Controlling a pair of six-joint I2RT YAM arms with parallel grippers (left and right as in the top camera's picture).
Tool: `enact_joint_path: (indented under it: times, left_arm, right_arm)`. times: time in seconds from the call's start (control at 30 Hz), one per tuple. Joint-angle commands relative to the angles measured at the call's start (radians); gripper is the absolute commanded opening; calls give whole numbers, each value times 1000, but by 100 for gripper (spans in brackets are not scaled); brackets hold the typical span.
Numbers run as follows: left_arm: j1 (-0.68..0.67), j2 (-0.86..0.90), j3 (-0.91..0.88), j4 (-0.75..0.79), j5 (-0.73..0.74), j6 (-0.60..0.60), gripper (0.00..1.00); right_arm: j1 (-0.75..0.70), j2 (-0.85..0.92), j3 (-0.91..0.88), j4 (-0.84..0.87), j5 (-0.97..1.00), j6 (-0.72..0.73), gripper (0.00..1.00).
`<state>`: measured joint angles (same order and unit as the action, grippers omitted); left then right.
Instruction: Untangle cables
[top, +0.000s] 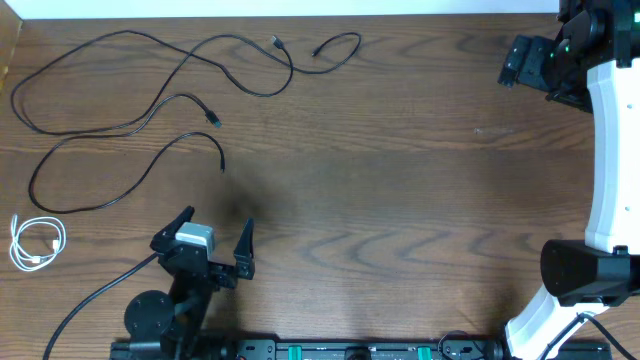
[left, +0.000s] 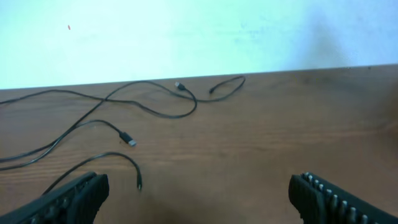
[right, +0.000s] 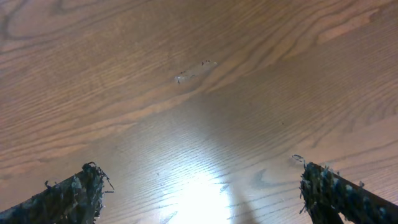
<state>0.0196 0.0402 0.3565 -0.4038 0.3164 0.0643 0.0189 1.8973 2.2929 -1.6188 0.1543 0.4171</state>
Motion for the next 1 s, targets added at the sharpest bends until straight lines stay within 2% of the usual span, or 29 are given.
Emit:
enact_joint_path:
  times: [0.0, 0.13, 0.3, 0.53, 0.97]
  left_arm:
    - [8, -33, -51, 64, 5, -44, 98]
    - [14, -39, -101, 144, 5, -49, 98]
    - [34, -39, -127, 156, 3, -77, 98]
    - [34, -39, -201, 215, -82, -142, 98]
    - [34, -39, -329, 373, -89, -149, 98]
  right_arm:
    - [2, 3, -4, -1, 8, 13, 99]
    - [2, 3, -4, -1, 8, 13, 99]
    - [2, 3, -4, -1, 8, 13, 99]
    - [2, 3, -4, -1, 8, 13, 99]
    - [2, 3, -4, -1, 8, 13, 99]
